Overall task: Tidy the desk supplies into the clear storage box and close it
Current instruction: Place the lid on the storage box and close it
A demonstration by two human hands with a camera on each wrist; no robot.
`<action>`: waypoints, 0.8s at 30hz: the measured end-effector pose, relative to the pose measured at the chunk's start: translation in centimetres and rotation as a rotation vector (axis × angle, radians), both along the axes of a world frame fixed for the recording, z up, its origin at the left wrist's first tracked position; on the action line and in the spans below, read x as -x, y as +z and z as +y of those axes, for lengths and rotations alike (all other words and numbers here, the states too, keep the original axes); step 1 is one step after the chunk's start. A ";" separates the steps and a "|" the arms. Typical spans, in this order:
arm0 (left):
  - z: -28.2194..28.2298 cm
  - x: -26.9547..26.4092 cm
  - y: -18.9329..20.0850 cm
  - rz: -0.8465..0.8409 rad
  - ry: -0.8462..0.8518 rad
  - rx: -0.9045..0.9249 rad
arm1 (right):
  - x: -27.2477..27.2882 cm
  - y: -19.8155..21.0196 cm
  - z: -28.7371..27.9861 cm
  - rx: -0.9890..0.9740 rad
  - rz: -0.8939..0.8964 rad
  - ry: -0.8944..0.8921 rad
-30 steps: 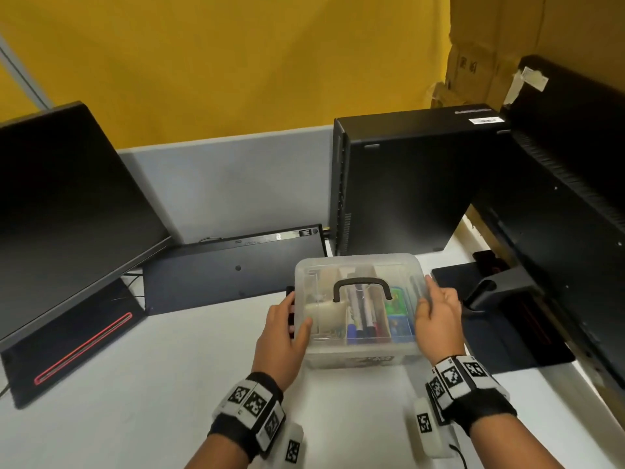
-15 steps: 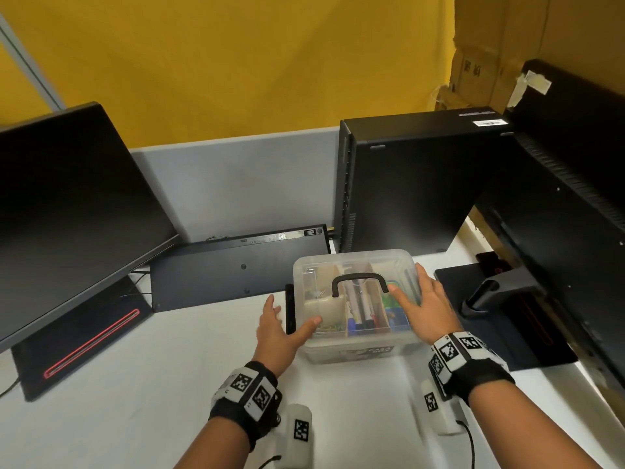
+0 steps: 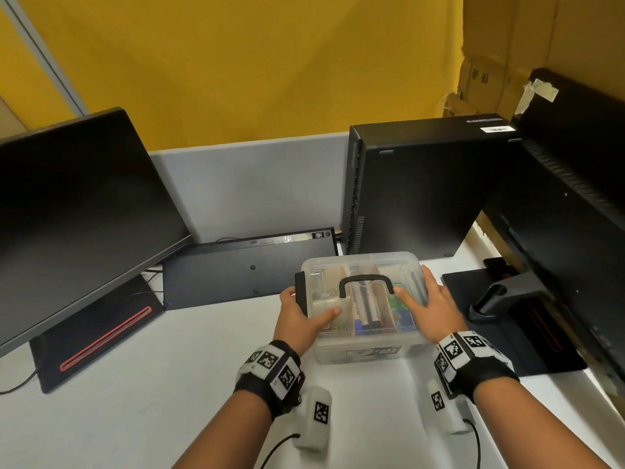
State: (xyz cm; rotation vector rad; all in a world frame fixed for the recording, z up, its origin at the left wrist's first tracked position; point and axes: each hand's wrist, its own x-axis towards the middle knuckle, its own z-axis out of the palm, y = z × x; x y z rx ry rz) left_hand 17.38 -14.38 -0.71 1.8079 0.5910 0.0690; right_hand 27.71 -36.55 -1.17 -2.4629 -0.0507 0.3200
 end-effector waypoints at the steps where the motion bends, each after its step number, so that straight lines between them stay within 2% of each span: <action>1: -0.1 -0.4 0.0 -0.001 0.011 0.023 | 0.0 0.0 0.0 -0.001 0.002 0.000; 11: -0.8 -1.7 -1.7 -0.037 0.008 -0.117 | -0.4 -0.4 0.1 0.090 -0.015 0.004; 15: -0.9 -1.5 -1.8 -0.086 0.013 -0.119 | -0.5 -0.3 0.1 0.137 -0.019 0.018; 21: -1.1 -1.1 -2.1 -0.135 0.053 -0.087 | -0.4 0.5 0.7 0.433 -0.118 0.042; 24: -1.2 -1.2 -2.2 -0.164 0.070 -0.064 | -0.2 0.6 1.7 0.459 -0.135 -0.010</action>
